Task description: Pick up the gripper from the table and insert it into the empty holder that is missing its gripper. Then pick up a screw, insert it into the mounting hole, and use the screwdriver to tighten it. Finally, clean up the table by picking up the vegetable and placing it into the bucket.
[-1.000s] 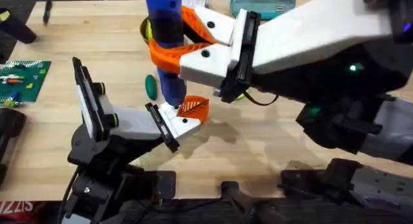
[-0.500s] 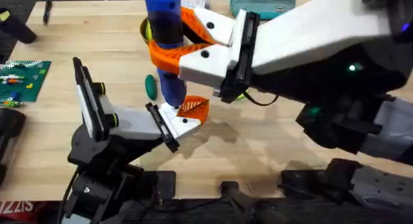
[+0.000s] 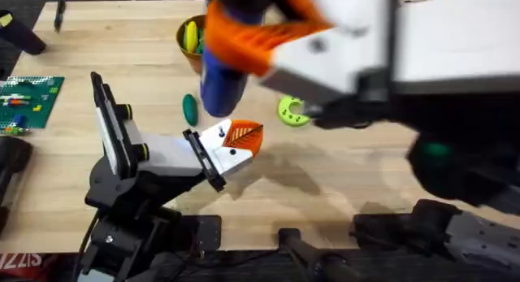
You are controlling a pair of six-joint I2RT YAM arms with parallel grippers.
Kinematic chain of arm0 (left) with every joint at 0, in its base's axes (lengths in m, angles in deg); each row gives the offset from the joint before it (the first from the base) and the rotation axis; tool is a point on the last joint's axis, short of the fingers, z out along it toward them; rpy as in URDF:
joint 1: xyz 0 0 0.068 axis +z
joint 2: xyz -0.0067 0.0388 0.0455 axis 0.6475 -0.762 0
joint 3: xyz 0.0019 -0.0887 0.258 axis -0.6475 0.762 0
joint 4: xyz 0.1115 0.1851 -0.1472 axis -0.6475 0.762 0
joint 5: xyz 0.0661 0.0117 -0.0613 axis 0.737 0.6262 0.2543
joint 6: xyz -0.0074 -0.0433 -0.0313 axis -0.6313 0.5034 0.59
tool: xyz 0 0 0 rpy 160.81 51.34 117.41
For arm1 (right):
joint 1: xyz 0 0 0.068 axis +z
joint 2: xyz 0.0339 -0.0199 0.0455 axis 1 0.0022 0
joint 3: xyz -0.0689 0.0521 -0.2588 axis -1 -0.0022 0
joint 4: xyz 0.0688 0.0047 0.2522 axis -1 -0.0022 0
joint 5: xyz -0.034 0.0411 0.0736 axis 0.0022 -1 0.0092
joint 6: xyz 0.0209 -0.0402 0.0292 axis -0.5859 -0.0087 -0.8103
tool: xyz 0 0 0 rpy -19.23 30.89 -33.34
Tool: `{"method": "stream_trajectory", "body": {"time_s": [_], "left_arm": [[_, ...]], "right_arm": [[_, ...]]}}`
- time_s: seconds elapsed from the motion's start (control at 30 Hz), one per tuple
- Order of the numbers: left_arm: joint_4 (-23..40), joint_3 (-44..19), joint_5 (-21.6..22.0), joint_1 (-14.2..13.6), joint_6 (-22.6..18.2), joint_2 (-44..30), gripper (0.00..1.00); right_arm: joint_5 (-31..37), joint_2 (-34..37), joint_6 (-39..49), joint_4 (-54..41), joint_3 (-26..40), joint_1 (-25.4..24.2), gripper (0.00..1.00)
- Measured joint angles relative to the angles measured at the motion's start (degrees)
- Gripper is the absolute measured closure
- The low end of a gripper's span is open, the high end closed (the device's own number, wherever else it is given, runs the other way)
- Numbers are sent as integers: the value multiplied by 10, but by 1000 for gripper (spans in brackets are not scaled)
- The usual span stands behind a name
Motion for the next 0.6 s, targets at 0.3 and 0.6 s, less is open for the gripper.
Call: {"method": "stream_trajectory", "body": {"time_s": [0.3,0.6], "left_arm": [[0,0,0,0,0,0,993],[0,0,0,0,0,0,992]], "right_arm": [[0,-1,-2,-43,11,-21,945],[10,-1,-2,-175,12,-93,945]]}}
